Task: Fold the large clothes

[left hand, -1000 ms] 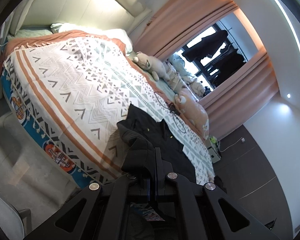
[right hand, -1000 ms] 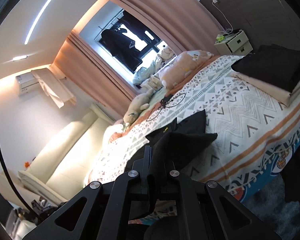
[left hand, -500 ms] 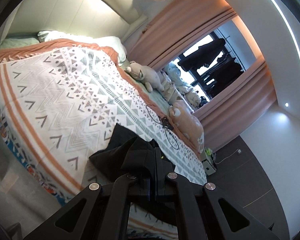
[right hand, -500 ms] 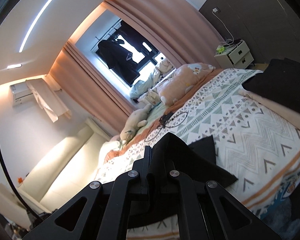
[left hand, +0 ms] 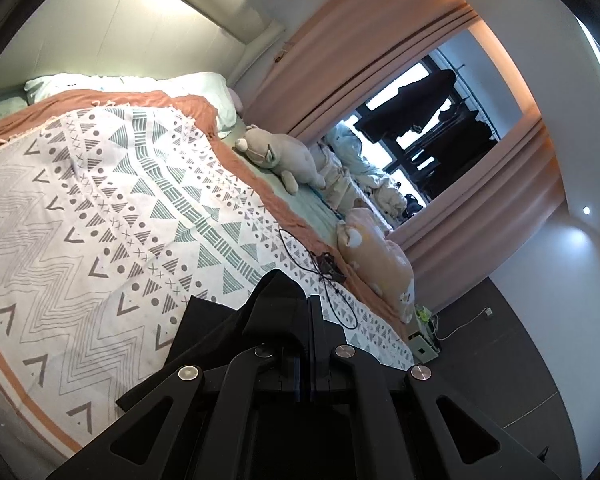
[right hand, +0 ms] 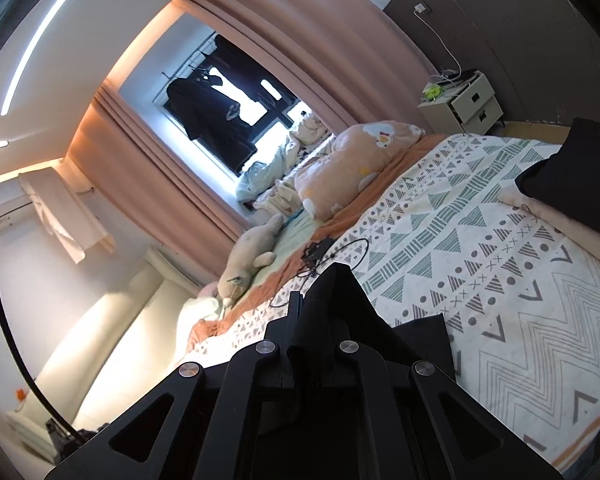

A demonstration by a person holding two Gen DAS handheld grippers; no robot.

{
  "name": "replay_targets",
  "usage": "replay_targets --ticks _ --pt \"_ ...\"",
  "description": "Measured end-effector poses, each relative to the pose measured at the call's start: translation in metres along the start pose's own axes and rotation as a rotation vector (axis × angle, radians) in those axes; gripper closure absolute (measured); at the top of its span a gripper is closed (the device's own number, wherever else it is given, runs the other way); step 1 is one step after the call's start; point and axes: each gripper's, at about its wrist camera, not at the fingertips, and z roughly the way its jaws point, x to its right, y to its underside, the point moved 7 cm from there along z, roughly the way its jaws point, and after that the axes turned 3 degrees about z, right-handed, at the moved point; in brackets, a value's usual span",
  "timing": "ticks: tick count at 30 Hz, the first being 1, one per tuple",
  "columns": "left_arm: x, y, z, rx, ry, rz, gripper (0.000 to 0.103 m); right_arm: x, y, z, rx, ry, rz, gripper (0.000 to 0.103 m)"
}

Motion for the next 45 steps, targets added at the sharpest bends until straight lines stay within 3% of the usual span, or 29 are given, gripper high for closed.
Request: replay_targets --ticks 10,25,27,29,30,31,32,34,36,41,45 --pt "-0.016 -0.001 0.101 -0.089 -0.052 -0.005 0.101 0.043 0.005 0.076 -0.053 0.096 0.036 0.099" --pt "-0.083 0.03 0.234 -0.203 -0.147 -0.054 0.101 0.107 0.029 0.179 -0.138 0.221 0.057 0.099" --pt "-0.086 0.032 0.248 -0.212 -0.147 -0.053 0.101 0.113 0.031 0.184 -0.148 0.277 0.036 0.092" --pt "-0.084 0.034 0.258 -0.224 -0.139 -0.042 0.101 0.116 0.034 0.185 -0.163 0.276 0.04 0.045" --pt "-0.083 0.035 0.263 -0.238 -0.13 -0.045 0.099 0.116 0.034 0.182 -0.148 0.275 0.039 0.04" --pt "-0.082 0.037 0.268 -0.248 -0.109 -0.05 0.087 0.115 0.033 0.177 -0.127 0.279 0.031 0.039" --pt "-0.081 0.038 0.269 -0.246 -0.093 -0.054 0.067 0.115 0.034 0.174 -0.128 0.295 0.02 0.039" --pt "-0.081 0.037 0.264 -0.214 -0.101 -0.048 0.04 0.117 0.035 0.171 -0.143 0.308 0.024 0.039" --pt "-0.085 0.038 0.256 -0.186 -0.129 -0.041 0.037 0.119 0.038 0.166 -0.152 0.321 0.022 0.039" --pt "-0.1 0.05 0.241 -0.214 -0.202 -0.002 0.037 0.134 0.059 0.157 -0.239 0.403 -0.041 0.039" --pt "-0.121 0.071 0.229 -0.302 -0.285 0.08 0.037 0.154 0.073 0.145 -0.3 0.471 -0.091 0.039"
